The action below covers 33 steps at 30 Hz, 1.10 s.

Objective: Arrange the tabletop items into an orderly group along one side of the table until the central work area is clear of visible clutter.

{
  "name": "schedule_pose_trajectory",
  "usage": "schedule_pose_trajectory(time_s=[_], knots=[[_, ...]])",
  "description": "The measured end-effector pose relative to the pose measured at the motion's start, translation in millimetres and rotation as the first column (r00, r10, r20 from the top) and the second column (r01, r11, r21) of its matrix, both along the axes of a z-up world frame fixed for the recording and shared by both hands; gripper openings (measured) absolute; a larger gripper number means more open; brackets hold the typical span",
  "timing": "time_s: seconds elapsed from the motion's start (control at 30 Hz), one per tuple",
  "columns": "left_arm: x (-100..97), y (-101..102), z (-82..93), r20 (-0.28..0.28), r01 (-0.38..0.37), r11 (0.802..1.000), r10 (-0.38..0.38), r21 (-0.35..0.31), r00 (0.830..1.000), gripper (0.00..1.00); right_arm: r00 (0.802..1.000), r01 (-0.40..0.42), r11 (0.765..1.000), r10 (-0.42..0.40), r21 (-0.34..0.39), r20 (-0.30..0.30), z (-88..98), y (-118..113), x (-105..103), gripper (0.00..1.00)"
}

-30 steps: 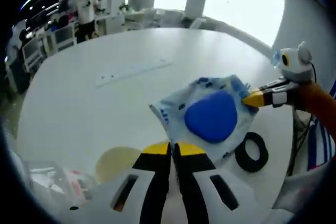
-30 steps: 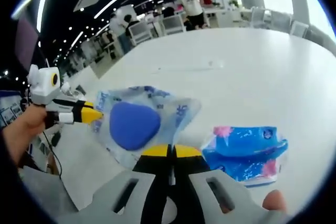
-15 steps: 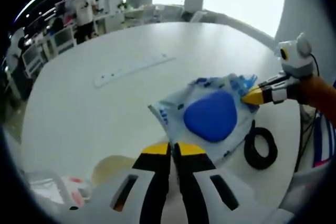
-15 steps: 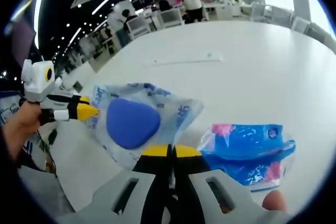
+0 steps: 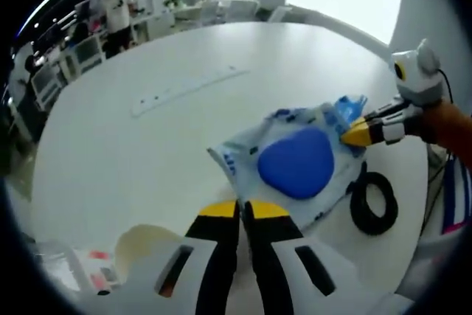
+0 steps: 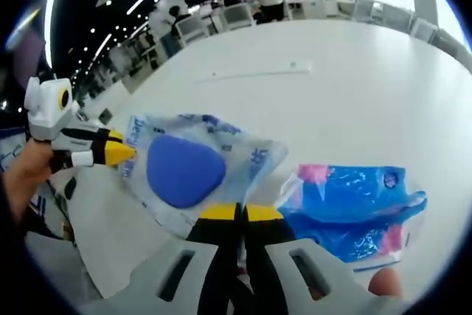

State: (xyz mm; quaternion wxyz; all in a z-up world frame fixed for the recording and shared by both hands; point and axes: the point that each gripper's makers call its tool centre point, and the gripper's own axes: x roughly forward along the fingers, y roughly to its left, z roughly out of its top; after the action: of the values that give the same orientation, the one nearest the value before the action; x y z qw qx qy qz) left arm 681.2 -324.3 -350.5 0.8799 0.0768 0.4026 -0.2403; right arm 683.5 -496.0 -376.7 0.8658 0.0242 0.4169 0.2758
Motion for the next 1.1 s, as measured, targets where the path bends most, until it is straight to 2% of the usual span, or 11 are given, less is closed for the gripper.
schedule_pose_trajectory(time_s=[0.13, 0.53, 0.83, 1.1], knots=[[-1.8, -1, -5.4, -0.016, 0.009, 1.0, -0.009, 0.027, 1.0, 0.02, 1.0, -0.002, 1.0, 0.002, -0.007, -0.021, -5.6, 0, -3, 0.02], [-6.7, -3, -13.9, -0.039, 0.019, 0.999, -0.017, 0.045, 0.999, 0.02, 0.999, -0.001, 1.0, 0.0, -0.015, -0.052, -11.3, -3, -8, 0.02], [-12.1, -6, -14.4, -0.054, 0.026, 0.999, -0.024, 0.046, 0.998, 0.01, 0.997, -0.012, 0.999, 0.01, -0.029, -0.073, -11.5, -5, -14, 0.02], [-20.0, -6, -17.4, -0.084, 0.024, 0.999, -0.02, 0.04, 0.996, 0.01, 0.993, -0.038, 0.998, 0.033, -0.041, -0.115, -12.9, -5, -23, 0.02]])
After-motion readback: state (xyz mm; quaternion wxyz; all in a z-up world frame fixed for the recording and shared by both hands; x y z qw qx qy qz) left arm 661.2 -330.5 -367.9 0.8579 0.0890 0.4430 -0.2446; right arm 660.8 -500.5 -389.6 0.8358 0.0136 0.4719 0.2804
